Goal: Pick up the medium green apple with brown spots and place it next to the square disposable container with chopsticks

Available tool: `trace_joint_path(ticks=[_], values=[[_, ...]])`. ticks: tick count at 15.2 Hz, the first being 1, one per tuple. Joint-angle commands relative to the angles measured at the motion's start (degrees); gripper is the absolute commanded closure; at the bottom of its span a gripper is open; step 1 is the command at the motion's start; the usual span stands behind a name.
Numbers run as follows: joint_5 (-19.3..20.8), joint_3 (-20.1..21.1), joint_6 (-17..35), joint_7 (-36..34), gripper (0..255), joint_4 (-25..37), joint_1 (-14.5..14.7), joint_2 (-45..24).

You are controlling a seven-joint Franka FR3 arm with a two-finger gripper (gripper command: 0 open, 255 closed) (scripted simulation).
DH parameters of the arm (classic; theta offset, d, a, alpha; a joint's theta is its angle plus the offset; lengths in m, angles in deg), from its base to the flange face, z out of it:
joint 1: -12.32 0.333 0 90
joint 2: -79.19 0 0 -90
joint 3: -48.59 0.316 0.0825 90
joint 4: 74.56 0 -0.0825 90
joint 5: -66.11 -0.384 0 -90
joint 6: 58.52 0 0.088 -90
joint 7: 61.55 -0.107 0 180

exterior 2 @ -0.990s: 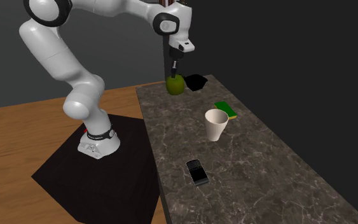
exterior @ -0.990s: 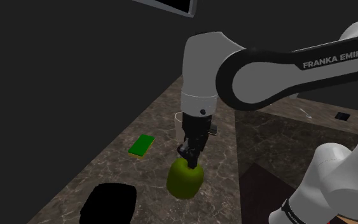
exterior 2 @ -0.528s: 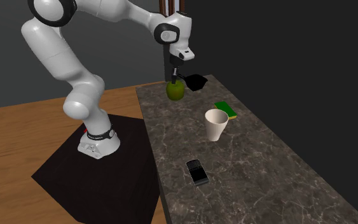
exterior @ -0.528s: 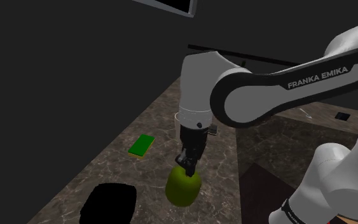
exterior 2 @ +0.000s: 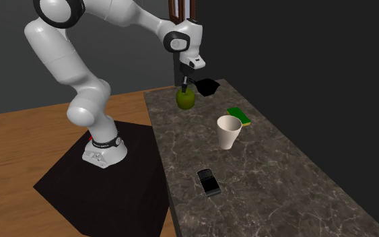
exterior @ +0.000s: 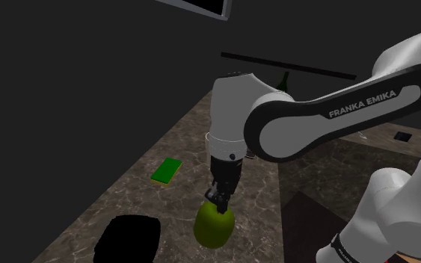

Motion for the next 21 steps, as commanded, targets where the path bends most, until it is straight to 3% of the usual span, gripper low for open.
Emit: trace_joint_path(ticks=[1,4,5,10,14,21], values=[[0.0,0.0,0.06,0.01,255,-0.02,0.0,-0.02],[0.0,0.0,0.06,0.01,255,-0.02,0.0,-0.02],[0.0,0.0,0.06,0.01,0,-0.02,0.0,-0.02],[0.01,0.0,0.06,0.01,0,-0.02,0.0,-0.02],[0.49,-1.24,-7.54,0.08,0,5.71,-0.53,1.83],[0.49,-1.24,-7.54,0.08,0,5.71,-0.52,1.83]])
